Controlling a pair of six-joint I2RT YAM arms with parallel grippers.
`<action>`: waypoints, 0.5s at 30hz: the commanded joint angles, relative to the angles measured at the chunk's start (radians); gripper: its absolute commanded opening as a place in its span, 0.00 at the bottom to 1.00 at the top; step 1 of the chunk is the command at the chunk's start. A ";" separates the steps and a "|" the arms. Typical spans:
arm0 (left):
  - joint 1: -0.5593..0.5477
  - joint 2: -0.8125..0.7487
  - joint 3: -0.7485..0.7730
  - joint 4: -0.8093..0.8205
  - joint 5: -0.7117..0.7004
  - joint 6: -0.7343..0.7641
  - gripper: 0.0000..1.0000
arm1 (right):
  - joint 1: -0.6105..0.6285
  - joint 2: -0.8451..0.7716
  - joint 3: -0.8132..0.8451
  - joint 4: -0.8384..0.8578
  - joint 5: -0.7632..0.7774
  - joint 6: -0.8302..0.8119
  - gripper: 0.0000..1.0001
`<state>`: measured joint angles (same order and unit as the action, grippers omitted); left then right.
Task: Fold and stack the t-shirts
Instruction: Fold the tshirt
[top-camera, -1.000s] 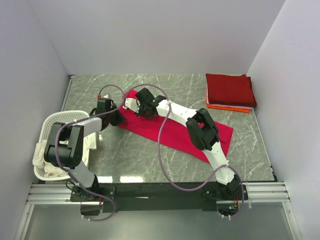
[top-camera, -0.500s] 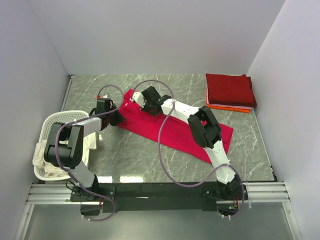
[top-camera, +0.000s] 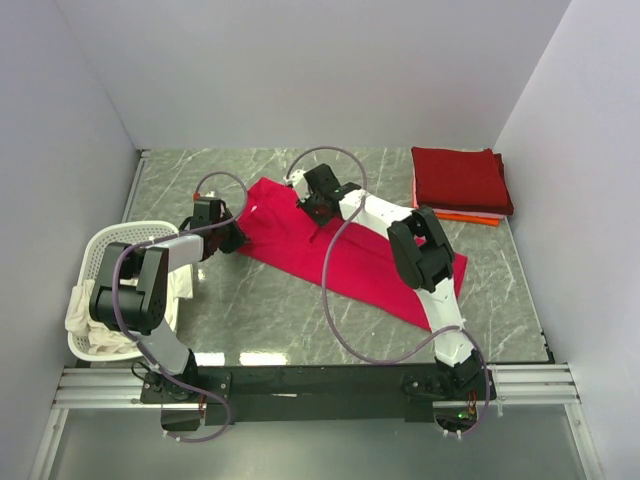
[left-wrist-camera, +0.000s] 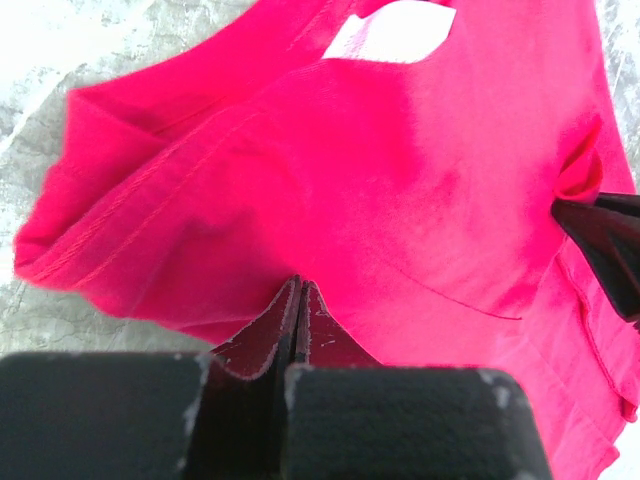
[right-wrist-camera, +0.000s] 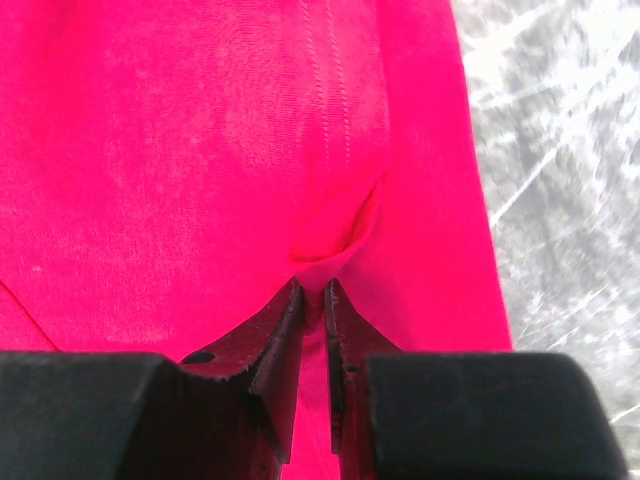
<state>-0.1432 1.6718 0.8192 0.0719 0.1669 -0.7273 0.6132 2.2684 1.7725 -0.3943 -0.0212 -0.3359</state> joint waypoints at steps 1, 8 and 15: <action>0.005 0.008 0.005 0.035 -0.007 0.000 0.01 | -0.039 -0.072 0.018 -0.015 -0.031 0.106 0.20; 0.007 0.003 0.014 0.032 -0.003 0.003 0.01 | -0.072 -0.107 0.001 -0.025 -0.046 0.144 0.43; 0.008 -0.001 0.049 -0.001 -0.021 0.011 0.01 | -0.136 -0.152 0.008 -0.035 -0.037 0.144 0.47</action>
<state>-0.1406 1.6802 0.8227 0.0654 0.1654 -0.7258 0.5179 2.2169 1.7718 -0.4286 -0.0650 -0.2066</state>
